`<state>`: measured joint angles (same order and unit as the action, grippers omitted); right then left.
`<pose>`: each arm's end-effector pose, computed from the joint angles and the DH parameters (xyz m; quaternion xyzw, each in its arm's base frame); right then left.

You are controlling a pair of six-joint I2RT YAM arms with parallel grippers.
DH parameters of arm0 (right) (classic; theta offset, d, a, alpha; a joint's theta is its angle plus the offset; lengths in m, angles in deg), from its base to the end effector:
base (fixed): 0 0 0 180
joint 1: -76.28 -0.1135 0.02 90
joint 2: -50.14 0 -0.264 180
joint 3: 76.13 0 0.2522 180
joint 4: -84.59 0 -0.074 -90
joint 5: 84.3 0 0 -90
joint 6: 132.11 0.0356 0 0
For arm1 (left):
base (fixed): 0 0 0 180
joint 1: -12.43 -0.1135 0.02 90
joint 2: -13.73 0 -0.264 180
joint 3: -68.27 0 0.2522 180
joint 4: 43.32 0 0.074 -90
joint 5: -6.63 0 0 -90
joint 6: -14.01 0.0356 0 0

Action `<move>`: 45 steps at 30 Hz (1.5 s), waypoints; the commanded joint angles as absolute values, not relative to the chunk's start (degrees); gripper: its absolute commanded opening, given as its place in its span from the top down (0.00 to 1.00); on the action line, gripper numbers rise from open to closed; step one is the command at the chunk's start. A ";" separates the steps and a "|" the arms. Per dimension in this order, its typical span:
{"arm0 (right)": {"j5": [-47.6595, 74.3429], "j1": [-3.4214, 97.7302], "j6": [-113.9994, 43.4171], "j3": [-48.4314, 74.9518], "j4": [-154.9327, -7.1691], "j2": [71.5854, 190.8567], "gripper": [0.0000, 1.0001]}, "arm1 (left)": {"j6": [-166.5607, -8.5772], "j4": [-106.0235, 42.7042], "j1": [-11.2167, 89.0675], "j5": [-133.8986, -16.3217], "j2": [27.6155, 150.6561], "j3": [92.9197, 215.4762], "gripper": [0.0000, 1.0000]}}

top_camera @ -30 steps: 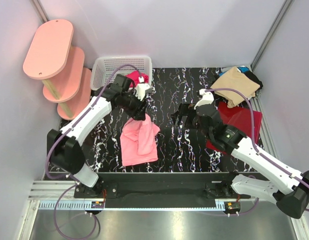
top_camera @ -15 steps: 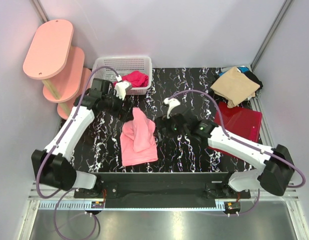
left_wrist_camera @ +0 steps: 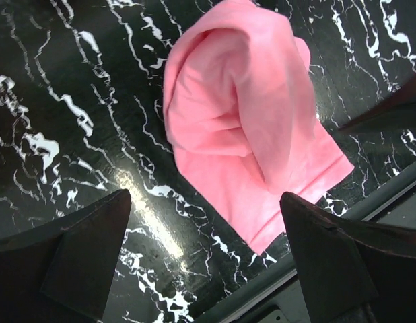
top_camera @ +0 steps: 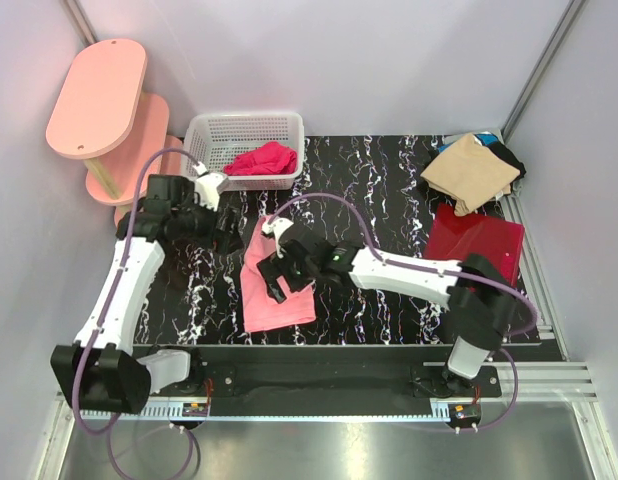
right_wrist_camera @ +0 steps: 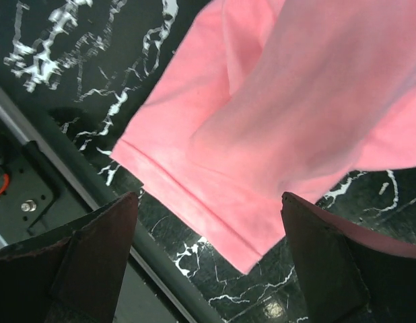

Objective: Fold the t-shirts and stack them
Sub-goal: Flatten out the tshirt

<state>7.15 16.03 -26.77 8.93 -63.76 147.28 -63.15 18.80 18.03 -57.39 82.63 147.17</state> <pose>0.1871 0.3292 0.2469 -0.3558 0.8479 0.2500 0.3033 0.2358 -0.0388 0.3199 0.2197 0.8981 -0.1922 0.3291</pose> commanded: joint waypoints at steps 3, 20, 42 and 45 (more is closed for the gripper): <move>8.69 15.37 -27.60 15.05 -66.18 155.41 0.08 | -63.69 17.99 10.15 -52.35 76.93 144.96 0.02; -5.02 16.25 -27.61 30.26 -57.39 174.32 0.50 | -56.94 26.69 7.42 -43.30 75.07 146.27 0.03; 15.89 36.47 -15.92 22.70 -60.90 155.43 1.00 | -53.40 27.49 44.92 -54.36 91.32 153.92 0.14; 16.34 35.33 -16.44 22.36 -60.82 154.38 1.00 | -53.84 23.80 47.31 -57.26 96.07 155.42 0.16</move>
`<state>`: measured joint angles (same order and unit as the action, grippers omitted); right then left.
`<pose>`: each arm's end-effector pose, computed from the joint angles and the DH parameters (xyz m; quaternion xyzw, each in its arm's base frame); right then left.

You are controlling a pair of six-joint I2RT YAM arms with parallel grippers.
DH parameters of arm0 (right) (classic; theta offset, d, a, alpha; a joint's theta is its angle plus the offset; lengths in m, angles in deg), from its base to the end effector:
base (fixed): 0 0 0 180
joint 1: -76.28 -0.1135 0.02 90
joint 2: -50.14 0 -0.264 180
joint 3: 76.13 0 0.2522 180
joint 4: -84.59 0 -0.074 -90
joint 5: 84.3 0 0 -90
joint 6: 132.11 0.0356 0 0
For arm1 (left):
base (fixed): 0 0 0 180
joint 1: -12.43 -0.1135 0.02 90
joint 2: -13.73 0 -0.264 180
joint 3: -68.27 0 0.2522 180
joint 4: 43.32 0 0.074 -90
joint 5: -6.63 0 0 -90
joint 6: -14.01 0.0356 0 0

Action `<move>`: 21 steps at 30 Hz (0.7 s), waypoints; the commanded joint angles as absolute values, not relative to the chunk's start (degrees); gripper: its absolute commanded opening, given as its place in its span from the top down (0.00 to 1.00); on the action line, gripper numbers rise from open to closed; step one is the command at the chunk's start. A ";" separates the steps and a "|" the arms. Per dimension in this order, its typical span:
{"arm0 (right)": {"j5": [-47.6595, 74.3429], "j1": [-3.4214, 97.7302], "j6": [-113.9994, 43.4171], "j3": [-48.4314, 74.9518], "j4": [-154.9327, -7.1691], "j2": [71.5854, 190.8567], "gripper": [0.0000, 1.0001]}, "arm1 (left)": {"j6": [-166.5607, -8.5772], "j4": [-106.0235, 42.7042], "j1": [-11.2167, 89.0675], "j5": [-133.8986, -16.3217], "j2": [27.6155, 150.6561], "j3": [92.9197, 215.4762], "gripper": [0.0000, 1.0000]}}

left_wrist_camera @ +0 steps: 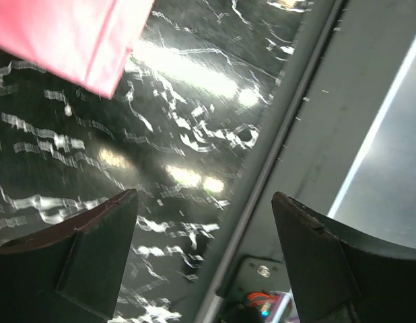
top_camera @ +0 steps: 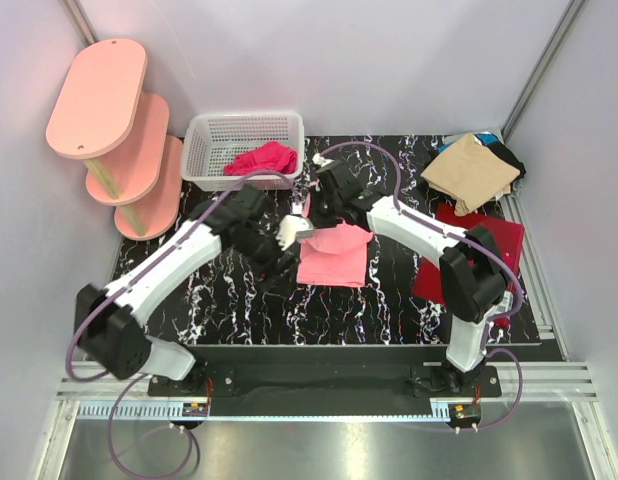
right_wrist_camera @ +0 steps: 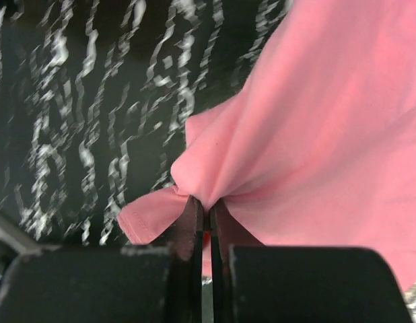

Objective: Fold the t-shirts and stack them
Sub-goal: Flatten out the tshirt

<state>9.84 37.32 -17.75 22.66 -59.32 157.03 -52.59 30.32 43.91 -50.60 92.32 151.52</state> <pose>0.3288 0.2692 0.2542 -0.1309 0.9113 0.2325 0.3136 0.2086 -0.1503 0.2958 0.4804 0.8135 -0.2890 0.1550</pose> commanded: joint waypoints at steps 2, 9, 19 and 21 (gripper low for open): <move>12.06 35.32 -17.40 22.00 -60.12 152.36 1.00 | -54.72 19.69 47.58 -59.45 99.14 155.51 0.16; -4.75 41.10 -20.22 23.58 -56.60 147.61 1.00 | -56.04 15.45 49.86 -60.96 107.76 159.89 0.16; -4.84 44.82 -18.64 23.67 -56.77 151.03 1.00 | -58.58 14.83 55.58 -66.67 125.15 171.22 0.16; -4.67 45.08 -18.46 23.58 -56.77 151.56 1.00 | -58.67 15.00 55.58 -68.69 127.54 172.90 0.15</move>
<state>-5.65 46.33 -19.87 22.31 -54.86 150.87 -57.20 16.68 55.06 -63.60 122.33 168.11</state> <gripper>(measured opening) 0.022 0.839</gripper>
